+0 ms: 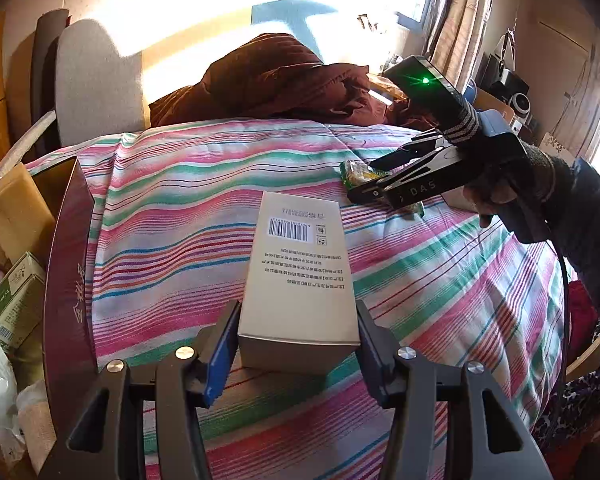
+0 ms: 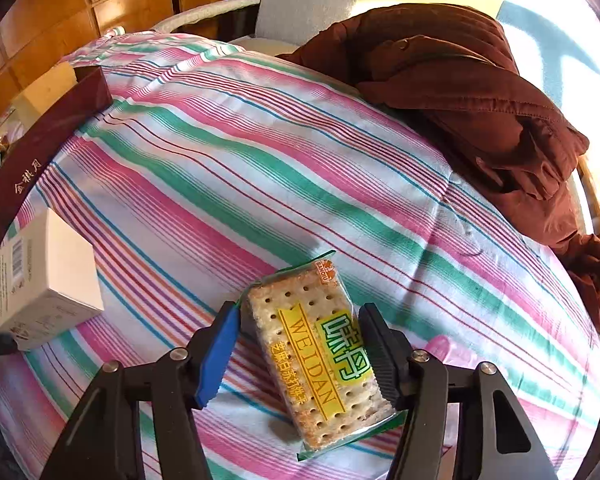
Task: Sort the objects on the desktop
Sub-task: 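Grasp the yellow WEIDAN cracker pack with the right tool, then lift the white box and WEIDAN cracker pack and carry them toward the tray, then carry the white box and WEIDAN pack over the gold tray with both tools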
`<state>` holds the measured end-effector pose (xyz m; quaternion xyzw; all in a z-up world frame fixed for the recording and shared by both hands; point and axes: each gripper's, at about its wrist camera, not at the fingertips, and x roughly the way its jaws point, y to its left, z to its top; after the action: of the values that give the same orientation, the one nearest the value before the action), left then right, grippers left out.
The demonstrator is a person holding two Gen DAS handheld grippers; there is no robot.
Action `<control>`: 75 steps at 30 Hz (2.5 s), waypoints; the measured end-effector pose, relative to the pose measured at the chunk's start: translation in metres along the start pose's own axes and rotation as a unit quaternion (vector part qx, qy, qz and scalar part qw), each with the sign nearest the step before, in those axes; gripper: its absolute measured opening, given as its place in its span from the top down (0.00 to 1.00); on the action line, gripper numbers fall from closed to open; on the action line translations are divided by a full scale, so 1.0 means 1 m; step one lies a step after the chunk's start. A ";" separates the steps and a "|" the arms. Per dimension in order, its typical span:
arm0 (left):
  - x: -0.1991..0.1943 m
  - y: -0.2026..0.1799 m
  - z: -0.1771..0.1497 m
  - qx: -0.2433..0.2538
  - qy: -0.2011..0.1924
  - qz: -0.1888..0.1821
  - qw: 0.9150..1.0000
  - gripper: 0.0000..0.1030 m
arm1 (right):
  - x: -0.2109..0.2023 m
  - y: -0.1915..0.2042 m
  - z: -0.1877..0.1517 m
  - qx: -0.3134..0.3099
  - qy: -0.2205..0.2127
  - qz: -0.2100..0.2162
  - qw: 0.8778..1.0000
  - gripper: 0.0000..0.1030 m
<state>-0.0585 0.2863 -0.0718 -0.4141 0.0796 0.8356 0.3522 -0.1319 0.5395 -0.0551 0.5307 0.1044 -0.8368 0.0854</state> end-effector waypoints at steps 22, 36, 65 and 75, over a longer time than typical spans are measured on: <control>-0.054 -0.009 -0.052 0.004 -0.009 0.003 1.000 0.47 | -0.055 0.172 -0.097 0.084 -0.042 0.023 0.995 0.40; -0.038 -0.010 -0.045 0.017 -0.009 0.002 1.000 0.45 | -0.056 0.176 -0.113 0.102 -0.058 0.019 0.993 0.36; -0.028 -0.019 -0.053 0.021 0.015 -0.006 1.000 0.42 | -0.070 0.158 -0.171 0.162 -0.095 0.014 0.982 0.24; -0.024 -0.024 -0.056 0.027 0.014 0.018 0.999 0.42 | -0.071 0.170 -0.174 0.158 -0.104 -0.022 0.982 0.41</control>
<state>0.0028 0.2676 -0.0865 -0.4142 0.1145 0.8337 0.3468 0.0929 0.4243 -0.0774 0.4455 -0.0272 -0.8948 -0.0079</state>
